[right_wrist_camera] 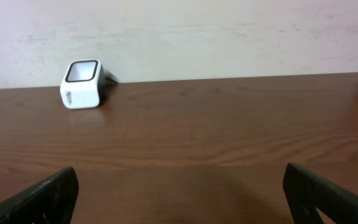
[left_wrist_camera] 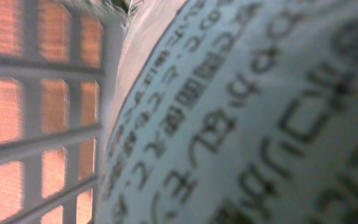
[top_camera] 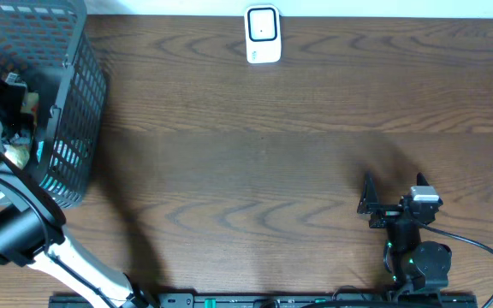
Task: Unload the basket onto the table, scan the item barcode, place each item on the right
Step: 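Grasp the yellow snack bag inside the basket with the left gripper, then lift the yellow bag out and carry it toward the white scanner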
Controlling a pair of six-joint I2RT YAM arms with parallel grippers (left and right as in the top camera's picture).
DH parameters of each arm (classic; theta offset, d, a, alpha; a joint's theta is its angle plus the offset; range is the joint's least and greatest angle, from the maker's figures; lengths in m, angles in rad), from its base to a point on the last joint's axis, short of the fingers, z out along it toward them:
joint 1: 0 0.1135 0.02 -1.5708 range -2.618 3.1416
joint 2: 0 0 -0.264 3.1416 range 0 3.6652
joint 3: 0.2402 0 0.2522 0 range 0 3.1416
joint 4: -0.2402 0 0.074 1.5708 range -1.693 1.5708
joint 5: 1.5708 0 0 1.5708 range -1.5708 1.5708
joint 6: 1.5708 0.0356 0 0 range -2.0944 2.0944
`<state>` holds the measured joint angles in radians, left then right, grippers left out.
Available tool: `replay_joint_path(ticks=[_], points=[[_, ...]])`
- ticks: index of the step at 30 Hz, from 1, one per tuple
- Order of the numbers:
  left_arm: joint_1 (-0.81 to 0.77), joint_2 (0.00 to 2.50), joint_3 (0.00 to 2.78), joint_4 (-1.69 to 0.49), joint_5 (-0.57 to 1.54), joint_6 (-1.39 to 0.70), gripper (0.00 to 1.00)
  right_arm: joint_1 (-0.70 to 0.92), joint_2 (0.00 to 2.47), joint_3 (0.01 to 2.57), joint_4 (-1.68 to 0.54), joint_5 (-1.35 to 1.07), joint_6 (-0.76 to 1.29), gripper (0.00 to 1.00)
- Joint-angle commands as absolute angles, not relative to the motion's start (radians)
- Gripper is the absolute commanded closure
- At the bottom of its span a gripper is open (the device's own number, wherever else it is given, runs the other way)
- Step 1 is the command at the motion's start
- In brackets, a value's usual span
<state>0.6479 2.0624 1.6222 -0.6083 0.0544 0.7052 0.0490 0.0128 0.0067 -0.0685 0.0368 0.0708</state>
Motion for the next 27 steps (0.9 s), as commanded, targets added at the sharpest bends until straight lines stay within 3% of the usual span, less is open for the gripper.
replay_joint_path(ticks=[1, 7, 11, 15, 19, 27], points=[[0.651, 1.893, 1.622, -0.543, 0.211, 0.536, 0.93, 0.040, 0.012, 0.005, -0.072, 0.035, 0.062, 0.01], [0.651, 1.612, 1.622, -0.302, 0.542, 0.127, 0.92, 0.040, 0.011, 0.005, -0.072, 0.035, 0.063, 0.01], [0.637, 1.442, 1.622, -0.133, 0.569, -0.211, 0.93, 0.040, 0.012, 0.005, -0.072, 0.035, 0.062, 0.01], [0.583, 1.359, 1.622, -0.135, 0.570, -0.397, 0.92, 0.040, 0.011, 0.005, -0.072, 0.035, 0.062, 0.01], [0.426, 1.322, 1.622, -0.290, 0.570, -0.515, 0.93, 0.040, 0.012, 0.005, -0.072, 0.035, 0.062, 0.01], [-0.084, 1.479, 1.621, -0.505, 0.532, -0.506, 0.93, 0.040, 0.012, 0.005, -0.072, 0.035, 0.062, 0.01]])
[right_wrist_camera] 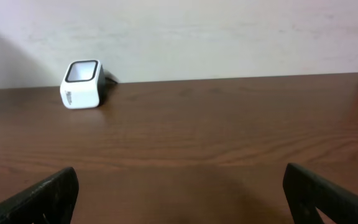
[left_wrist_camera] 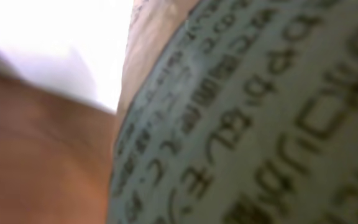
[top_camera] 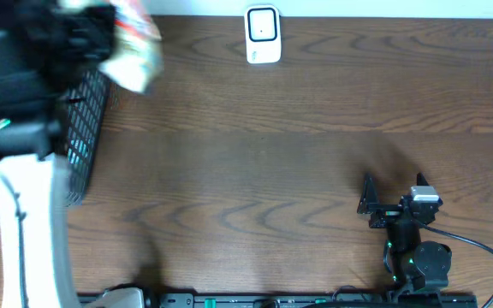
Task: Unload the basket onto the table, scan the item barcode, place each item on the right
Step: 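Lift the yellow bag out and carry it toward the white scanner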
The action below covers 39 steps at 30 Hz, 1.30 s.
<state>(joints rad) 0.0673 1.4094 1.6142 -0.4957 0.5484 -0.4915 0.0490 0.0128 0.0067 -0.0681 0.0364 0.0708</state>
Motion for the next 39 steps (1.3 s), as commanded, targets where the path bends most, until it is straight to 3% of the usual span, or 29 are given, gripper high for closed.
replay_joint_path(ticks=[1, 8, 15, 17, 18, 19, 27, 39], points=[[-0.110, 1.496, 1.621, -0.505, 0.516, -0.506, 0.93, 0.040, 0.011, 0.005, -0.072, 0.035, 0.062, 0.01], [-0.359, 1.745, 1.621, -0.546, 0.090, -0.506, 0.93, 0.040, 0.011, 0.005, -0.072, 0.035, 0.062, 0.01], [-0.470, 1.960, 1.621, -0.515, 0.107, -0.507, 0.92, 0.040, 0.012, 0.005, -0.072, 0.035, 0.062, 0.01], [-0.490, 1.972, 1.621, -0.513, 0.157, -0.507, 0.79, 0.040, 0.011, 0.005, -0.072, 0.035, 0.062, 0.01], [-0.503, 1.971, 1.622, -0.511, 0.176, -0.506, 0.17, 0.040, 0.012, 0.005, -0.072, 0.035, 0.062, 0.01], [-0.510, 1.964, 1.622, -0.514, 0.175, -0.505, 0.02, 0.040, 0.012, 0.005, -0.072, 0.035, 0.062, 0.01], [-0.509, 1.844, 1.622, -0.620, 0.176, -0.491, 0.02, 0.040, 0.011, 0.005, -0.072, 0.035, 0.062, 0.01], [-0.559, 1.695, 1.621, -1.068, 0.226, -0.503, 0.02, 0.040, 0.011, 0.005, -0.072, 0.035, 0.062, 0.01]])
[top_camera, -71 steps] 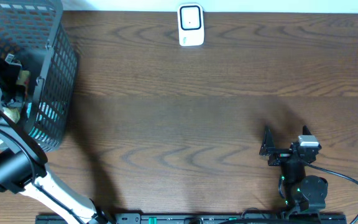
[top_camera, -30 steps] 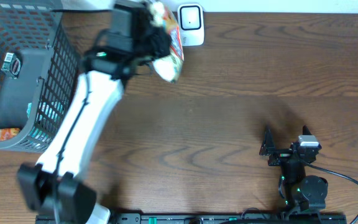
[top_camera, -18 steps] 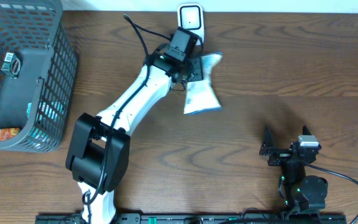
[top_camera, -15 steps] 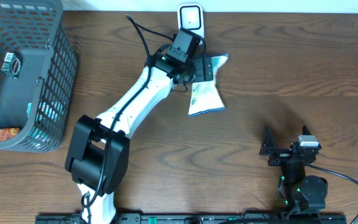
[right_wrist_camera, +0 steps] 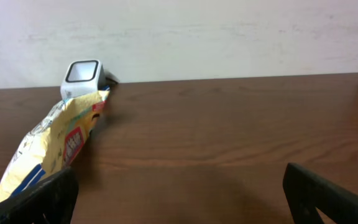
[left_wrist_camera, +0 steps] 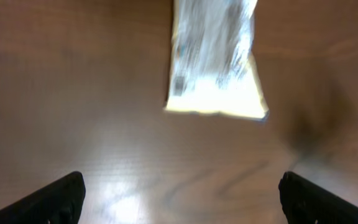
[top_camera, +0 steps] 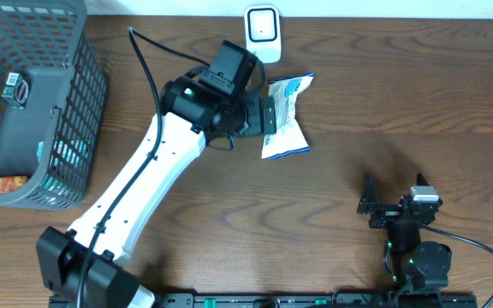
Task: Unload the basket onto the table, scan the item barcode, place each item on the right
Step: 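Lift the yellow bag out and carry it toward the white scanner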
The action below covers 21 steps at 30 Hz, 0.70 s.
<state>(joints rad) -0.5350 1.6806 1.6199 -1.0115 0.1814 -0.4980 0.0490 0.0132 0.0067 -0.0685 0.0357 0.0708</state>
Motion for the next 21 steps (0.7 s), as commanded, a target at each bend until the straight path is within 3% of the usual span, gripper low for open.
replay_joint_path(ticks=[1, 21], points=[[-0.569, 1.695, 1.621, -1.096, 0.247, -0.503, 0.02, 0.040, 0.011, 0.005, -0.072, 0.035, 0.062, 0.01], [-0.612, 1.695, 1.610, -1.154, 0.202, -0.503, 0.02, 0.040, 0.012, 0.005, -0.072, 0.035, 0.062, 0.01]])
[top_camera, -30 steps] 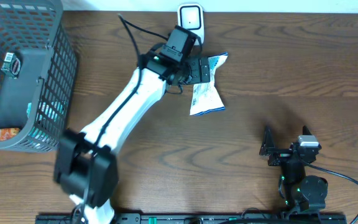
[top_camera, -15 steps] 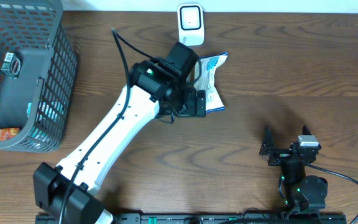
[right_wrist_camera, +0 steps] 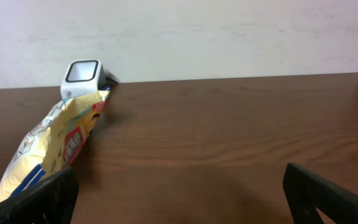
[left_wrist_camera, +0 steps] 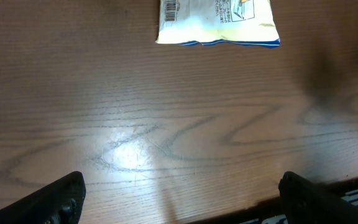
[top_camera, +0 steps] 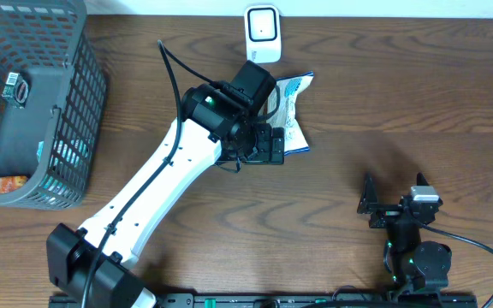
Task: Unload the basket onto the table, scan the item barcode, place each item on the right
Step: 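Lift the yellow bag out and carry it toward the white scanner, then hold the bag under the scanner, then release it on the table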
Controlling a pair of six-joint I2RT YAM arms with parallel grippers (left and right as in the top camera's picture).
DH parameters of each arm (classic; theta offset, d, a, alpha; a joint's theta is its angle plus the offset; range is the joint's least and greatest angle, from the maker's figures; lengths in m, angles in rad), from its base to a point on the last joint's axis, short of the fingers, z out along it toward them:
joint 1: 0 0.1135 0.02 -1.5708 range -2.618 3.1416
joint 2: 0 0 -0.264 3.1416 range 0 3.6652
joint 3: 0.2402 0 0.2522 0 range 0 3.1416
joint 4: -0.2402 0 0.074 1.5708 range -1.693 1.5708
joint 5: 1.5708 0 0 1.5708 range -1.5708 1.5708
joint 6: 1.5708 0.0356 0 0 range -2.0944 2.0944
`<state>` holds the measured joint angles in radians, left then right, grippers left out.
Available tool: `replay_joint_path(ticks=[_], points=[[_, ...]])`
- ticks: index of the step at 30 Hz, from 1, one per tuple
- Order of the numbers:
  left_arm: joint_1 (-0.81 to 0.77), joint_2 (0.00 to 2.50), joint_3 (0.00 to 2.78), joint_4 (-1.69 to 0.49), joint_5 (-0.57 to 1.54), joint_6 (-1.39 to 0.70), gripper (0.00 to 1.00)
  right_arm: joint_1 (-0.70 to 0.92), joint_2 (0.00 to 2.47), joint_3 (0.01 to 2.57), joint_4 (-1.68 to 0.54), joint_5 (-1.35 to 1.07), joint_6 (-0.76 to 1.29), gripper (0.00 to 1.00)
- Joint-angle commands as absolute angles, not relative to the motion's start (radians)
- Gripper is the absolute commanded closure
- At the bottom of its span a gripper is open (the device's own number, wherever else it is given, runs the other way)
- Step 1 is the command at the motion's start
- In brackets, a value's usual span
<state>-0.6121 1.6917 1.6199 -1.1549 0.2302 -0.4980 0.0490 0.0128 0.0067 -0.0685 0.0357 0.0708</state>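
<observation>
A snack bag (top_camera: 294, 107) lies flat on the wooden table just in front of the white barcode scanner (top_camera: 263, 34). In the left wrist view the bag (left_wrist_camera: 217, 22) sits at the top edge, with its barcode (left_wrist_camera: 171, 9) facing up. My left gripper (top_camera: 270, 145) hovers open above the bag's near end, with nothing between its fingers (left_wrist_camera: 61, 198). My right gripper (top_camera: 382, 205) rests open at the front right. It looks toward the bag (right_wrist_camera: 55, 146) and the scanner (right_wrist_camera: 82, 84).
A grey wire basket (top_camera: 88, 103) stands at the back left with a dark pack and other items inside. The table's front edge and a black rail (left_wrist_camera: 353, 193) show in the left wrist view. A cable runs from the right arm's base.
My left gripper has moved a little toward the table's front and now sits over the bag's near end. The bag lies where it was. The right arm has not moved.
My left gripper was down in the basket, shut on the snack bag. Then it held the bag up over the basket's rim. Later the bag lay on the table before the scanner with the gripper open beside it, and now the gripper is farther toward the front.
</observation>
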Motion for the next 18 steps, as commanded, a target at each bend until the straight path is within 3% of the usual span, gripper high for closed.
replay_joint_path(ticks=[1, 9, 15, 18], points=[[-0.612, 1.695, 1.609, -1.154, 0.186, -0.503, 0.03, 0.040, 0.012, 0.005, -0.072, 0.035, 0.062, 0.01], [-0.607, 1.705, 1.609, -1.024, 0.113, -0.502, 0.00, 0.040, 0.012, 0.005, -0.072, 0.035, 0.063, 0.01], [-0.575, 1.748, 1.609, -0.873, 0.051, -0.503, 0.33, 0.040, 0.012, 0.005, -0.072, 0.035, 0.062, 0.01], [-0.572, 1.782, 1.609, -0.775, 0.052, -0.503, 0.34, 0.040, 0.012, 0.005, -0.072, 0.035, 0.062, 0.01]])
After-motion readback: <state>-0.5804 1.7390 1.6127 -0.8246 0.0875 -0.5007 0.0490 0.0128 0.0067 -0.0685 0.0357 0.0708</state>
